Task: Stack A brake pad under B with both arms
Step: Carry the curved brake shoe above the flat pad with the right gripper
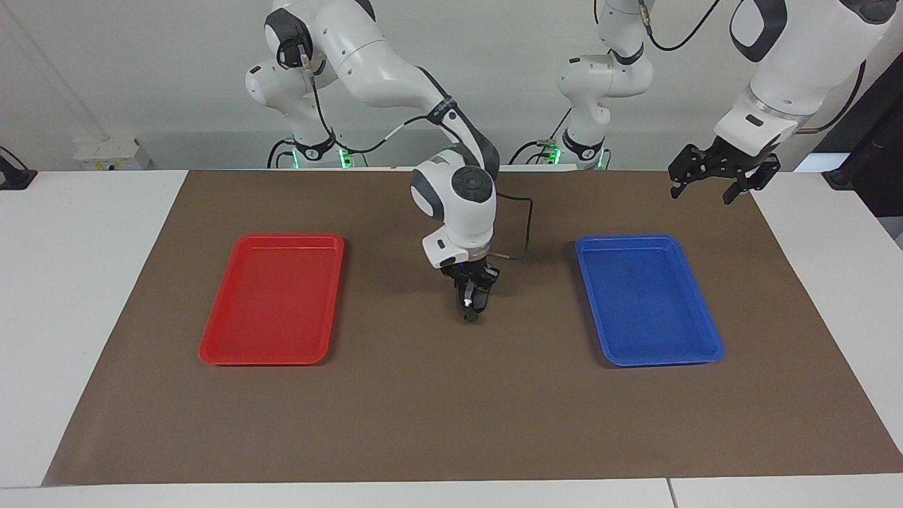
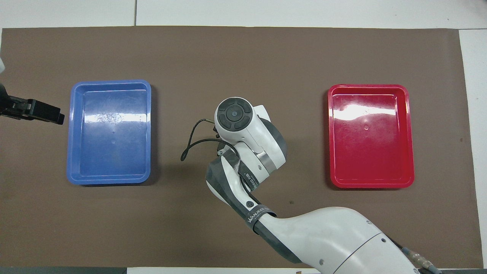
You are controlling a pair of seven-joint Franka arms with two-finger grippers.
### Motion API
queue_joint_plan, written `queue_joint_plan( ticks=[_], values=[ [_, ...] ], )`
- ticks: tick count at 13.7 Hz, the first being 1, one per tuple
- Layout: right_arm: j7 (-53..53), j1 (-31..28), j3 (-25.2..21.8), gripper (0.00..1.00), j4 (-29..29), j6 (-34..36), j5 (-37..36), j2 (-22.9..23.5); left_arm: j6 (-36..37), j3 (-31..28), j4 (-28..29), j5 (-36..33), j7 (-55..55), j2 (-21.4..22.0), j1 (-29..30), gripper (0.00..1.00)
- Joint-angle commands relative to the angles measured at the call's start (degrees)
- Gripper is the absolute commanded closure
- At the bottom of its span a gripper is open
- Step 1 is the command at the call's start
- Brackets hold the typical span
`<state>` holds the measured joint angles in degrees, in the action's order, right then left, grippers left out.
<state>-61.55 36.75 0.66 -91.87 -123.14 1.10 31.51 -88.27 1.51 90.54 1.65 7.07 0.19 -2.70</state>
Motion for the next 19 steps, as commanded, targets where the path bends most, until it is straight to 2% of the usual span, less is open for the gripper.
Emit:
queue_joint_plan(
  ticks=[1,4,12,13,14,15,16,19],
  values=[
    [-2.34,0.25,0.05,1.00,0.38,-0.44,0.92,0.31,-0.85,-0.02,1.92,-0.94,-1.54,1.39,-0.02,0.01],
    [-4.63,0.69,0.05,1.00,-0.15,-2.89,0.92,0.39,-1.11,-0.02,2.62,-0.94,-2.24,1.57,1.03,0.01],
    [-4.72,1.22,0.05,1.00,-0.41,-3.51,0.75,1.01,-1.55,-0.02,2.45,-1.65,-1.98,1.48,1.65,0.01],
    [-4.72,1.22,0.05,0.95,-0.68,-4.30,0.75,1.01,-1.03,-0.02,2.45,-1.65,-1.98,1.57,1.73,0.01],
    [-4.63,1.04,0.05,0.66,-0.76,-5.26,0.84,1.10,-1.02,-0.02,2.54,-1.56,-1.98,1.57,1.73,0.01],
    [-4.81,1.13,0.05,0.07,-0.77,-5.71,0.84,1.27,-1.02,-0.02,2.45,-1.65,-1.98,1.57,1.65,0.01],
    [-4.81,1.22,0.05,0.00,-0.59,-5.10,0.75,1.10,-1.02,-0.02,2.45,-1.65,-1.98,1.57,1.65,0.01],
    [-4.28,1.04,0.05,0.00,-0.33,-2.91,0.05,0.13,-1.02,-0.02,2.45,-1.65,-1.98,1.57,1.73,0.01]
  ],
)
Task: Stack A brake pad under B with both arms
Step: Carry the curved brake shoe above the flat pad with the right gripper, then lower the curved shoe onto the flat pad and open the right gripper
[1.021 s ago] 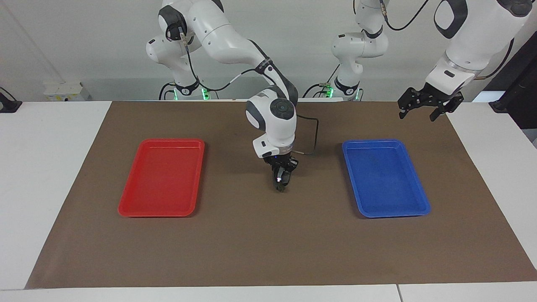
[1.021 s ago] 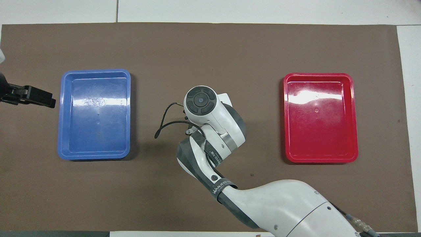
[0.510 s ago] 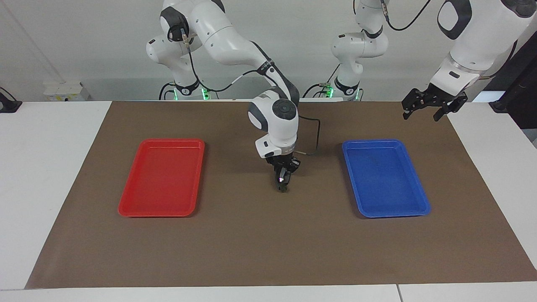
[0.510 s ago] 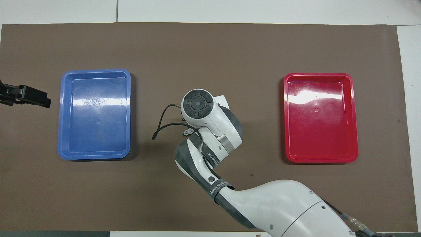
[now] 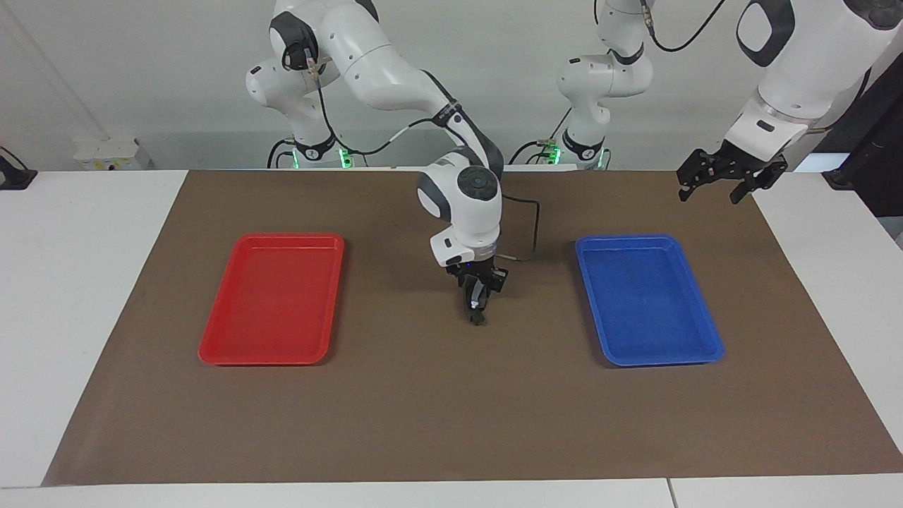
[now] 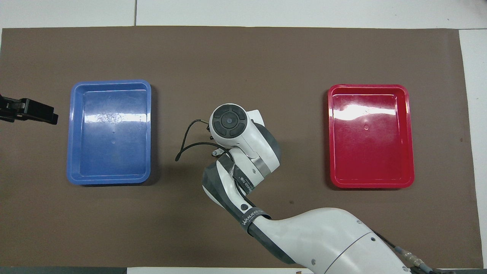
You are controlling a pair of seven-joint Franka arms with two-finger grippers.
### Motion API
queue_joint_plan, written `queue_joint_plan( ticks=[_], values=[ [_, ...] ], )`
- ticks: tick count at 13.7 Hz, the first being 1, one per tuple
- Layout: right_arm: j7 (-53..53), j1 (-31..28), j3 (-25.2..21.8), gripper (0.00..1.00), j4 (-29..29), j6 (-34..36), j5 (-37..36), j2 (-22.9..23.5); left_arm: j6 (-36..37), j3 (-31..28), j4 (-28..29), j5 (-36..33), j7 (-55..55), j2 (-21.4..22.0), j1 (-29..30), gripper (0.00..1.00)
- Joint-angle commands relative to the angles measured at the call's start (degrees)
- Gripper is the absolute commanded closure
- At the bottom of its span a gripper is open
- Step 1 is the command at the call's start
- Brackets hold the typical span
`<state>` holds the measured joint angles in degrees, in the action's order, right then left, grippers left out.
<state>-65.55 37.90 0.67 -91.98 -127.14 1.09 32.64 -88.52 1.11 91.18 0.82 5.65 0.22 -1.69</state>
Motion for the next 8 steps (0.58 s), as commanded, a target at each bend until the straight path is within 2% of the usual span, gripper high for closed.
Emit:
queue_joint_plan(
  ticks=[1,4,8],
  values=[
    [-0.02,-0.20,0.03,0.00,-0.39,2.14,0.05,-2.31,-0.78,0.38,1.81,-0.82,-0.55,1.54,0.73,0.01],
    [3.48,-2.38,-0.67,0.00,-0.74,6.02,-1.26,-6.70,-0.78,0.38,1.81,-0.82,-0.55,1.54,0.64,0.01],
    [14.89,-11.51,-0.58,0.00,-4.08,8.91,-5.22,-15.22,-0.78,0.38,1.81,-0.82,-0.55,1.54,0.64,0.01]
  ],
)
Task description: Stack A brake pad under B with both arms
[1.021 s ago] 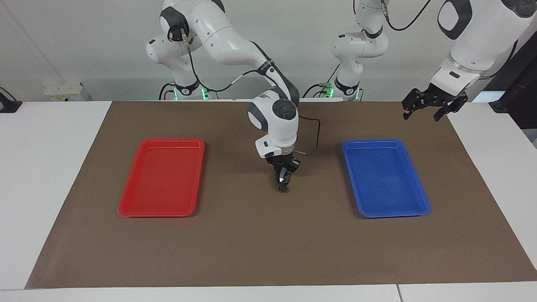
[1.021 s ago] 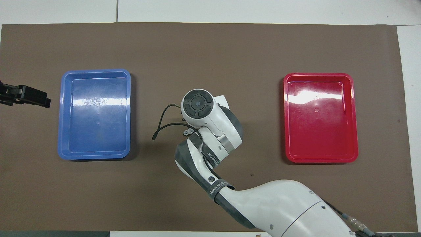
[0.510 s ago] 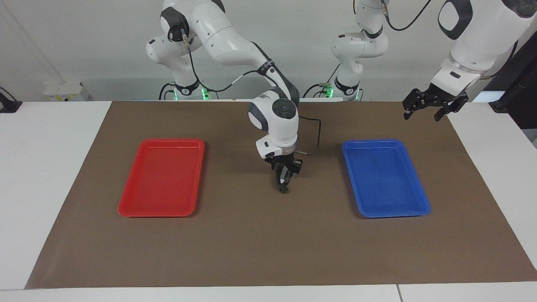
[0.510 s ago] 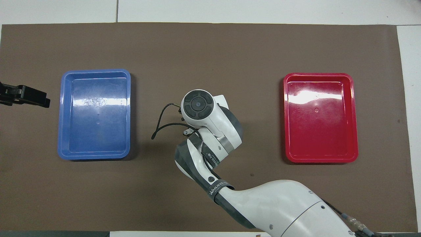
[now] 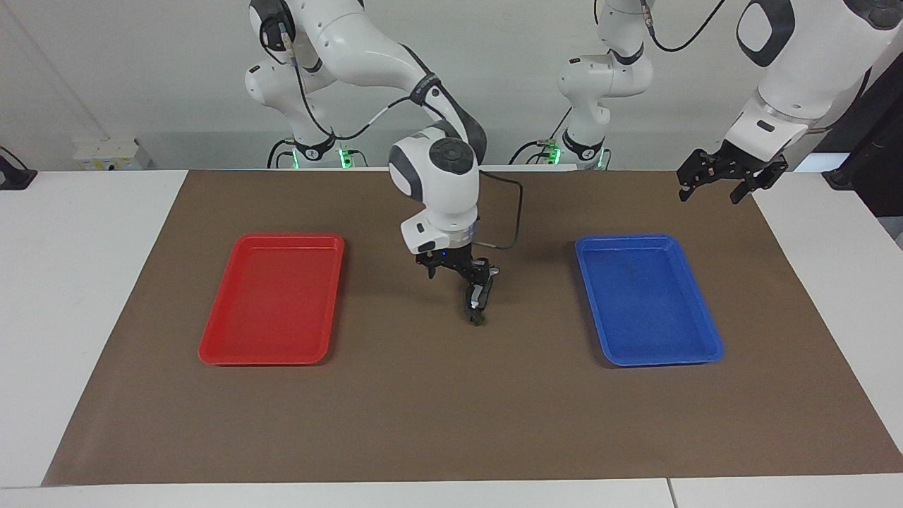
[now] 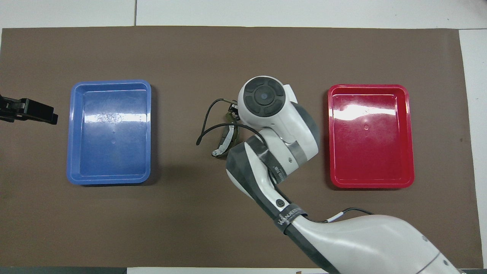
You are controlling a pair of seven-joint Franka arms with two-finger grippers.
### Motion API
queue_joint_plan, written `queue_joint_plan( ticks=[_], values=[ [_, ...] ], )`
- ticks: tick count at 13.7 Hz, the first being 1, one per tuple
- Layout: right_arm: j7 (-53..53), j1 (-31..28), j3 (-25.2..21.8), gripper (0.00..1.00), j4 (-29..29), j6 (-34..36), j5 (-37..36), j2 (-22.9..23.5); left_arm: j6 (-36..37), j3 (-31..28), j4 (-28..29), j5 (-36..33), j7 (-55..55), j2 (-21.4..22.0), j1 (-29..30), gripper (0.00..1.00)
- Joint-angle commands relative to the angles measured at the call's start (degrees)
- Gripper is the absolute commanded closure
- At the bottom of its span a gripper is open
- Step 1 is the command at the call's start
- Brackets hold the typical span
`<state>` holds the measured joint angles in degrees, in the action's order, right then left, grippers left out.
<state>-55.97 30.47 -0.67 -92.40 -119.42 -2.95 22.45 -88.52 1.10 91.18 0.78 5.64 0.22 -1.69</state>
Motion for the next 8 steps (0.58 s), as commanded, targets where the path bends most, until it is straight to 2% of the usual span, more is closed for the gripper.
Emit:
queue_joint_plan(
  ticks=[1,3,8],
  values=[
    [9.78,-6.37,0.76,0.00,-3.67,3.65,-1.18,-6.79,-0.78,0.39,1.81,-0.78,-0.55,1.54,0.63,0.01],
    [18.75,-11.20,0.76,0.00,-3.58,8.05,-1.18,-10.66,-0.78,0.39,1.81,-0.78,-0.55,1.54,0.63,0.01],
    [31.51,-20.78,0.84,0.00,-3.31,18.33,-0.83,-19.71,-0.78,0.39,1.81,-0.78,-0.55,1.54,0.63,0.01]
  ],
)
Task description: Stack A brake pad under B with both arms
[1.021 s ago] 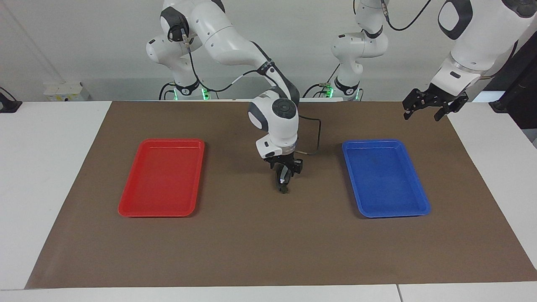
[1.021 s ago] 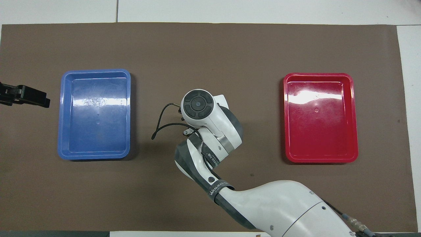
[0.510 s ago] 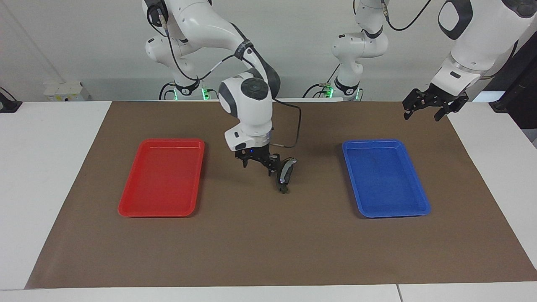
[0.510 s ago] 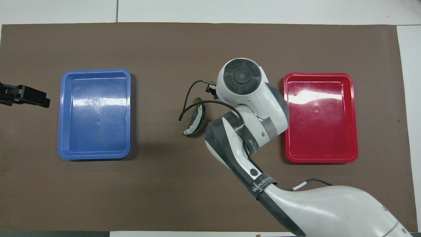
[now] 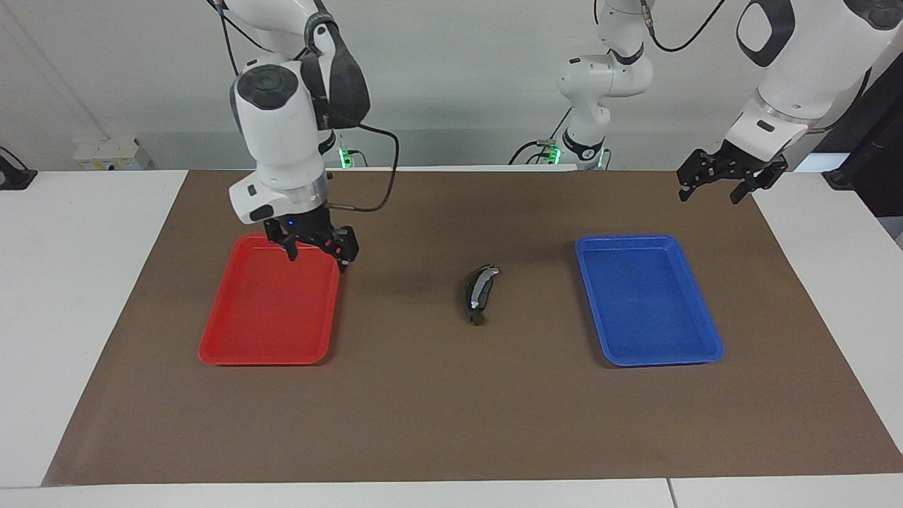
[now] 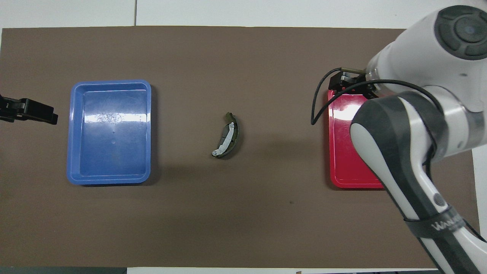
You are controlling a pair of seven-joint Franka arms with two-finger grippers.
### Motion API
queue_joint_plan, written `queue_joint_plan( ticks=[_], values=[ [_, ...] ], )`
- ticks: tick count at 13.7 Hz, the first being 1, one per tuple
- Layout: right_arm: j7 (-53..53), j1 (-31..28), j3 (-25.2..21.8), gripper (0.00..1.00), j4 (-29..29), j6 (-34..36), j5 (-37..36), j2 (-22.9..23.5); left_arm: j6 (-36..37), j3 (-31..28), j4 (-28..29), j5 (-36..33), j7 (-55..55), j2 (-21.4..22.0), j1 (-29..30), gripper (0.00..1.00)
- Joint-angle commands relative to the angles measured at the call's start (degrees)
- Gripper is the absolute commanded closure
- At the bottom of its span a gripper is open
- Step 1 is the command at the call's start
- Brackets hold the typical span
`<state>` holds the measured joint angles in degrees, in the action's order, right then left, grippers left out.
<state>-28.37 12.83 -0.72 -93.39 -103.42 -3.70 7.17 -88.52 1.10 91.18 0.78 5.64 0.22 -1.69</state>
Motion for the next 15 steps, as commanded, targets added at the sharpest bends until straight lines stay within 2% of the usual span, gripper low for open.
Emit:
queue_joint_plan(
  ticks=[1,4,7,10,12,15],
  values=[
    [6.89,-5.25,0.89,0.00,-2.32,4.18,0.62,-5.92,-0.78,0.39,1.81,-0.78,-0.54,1.54,0.63,0.01],
    [13.77,-9.91,0.89,0.00,-2.14,11.20,0.80,-10.32,-0.78,0.39,1.81,-0.78,-0.54,1.54,0.63,0.01],
    [19.74,-14.31,0.98,0.00,1.44,18.15,0.97,-10.69,-0.78,0.39,1.81,-0.78,-0.54,1.54,0.63,0.01],
    [17.84,-14.23,0.80,0.00,-1.69,18.70,1.33,-12.69,-0.78,0.39,1.81,-0.78,-0.54,1.54,0.63,0.01],
    [16.77,-14.23,0.80,0.00,-1.79,18.17,3.51,-12.71,-0.78,0.39,1.81,-0.78,-0.54,1.54,0.63,0.01],
    [17.21,-14.32,0.89,0.00,2.15,18.60,3.35,-10.17,-0.78,0.39,1.81,-0.78,-0.54,1.54,0.63,0.01]
  ],
)
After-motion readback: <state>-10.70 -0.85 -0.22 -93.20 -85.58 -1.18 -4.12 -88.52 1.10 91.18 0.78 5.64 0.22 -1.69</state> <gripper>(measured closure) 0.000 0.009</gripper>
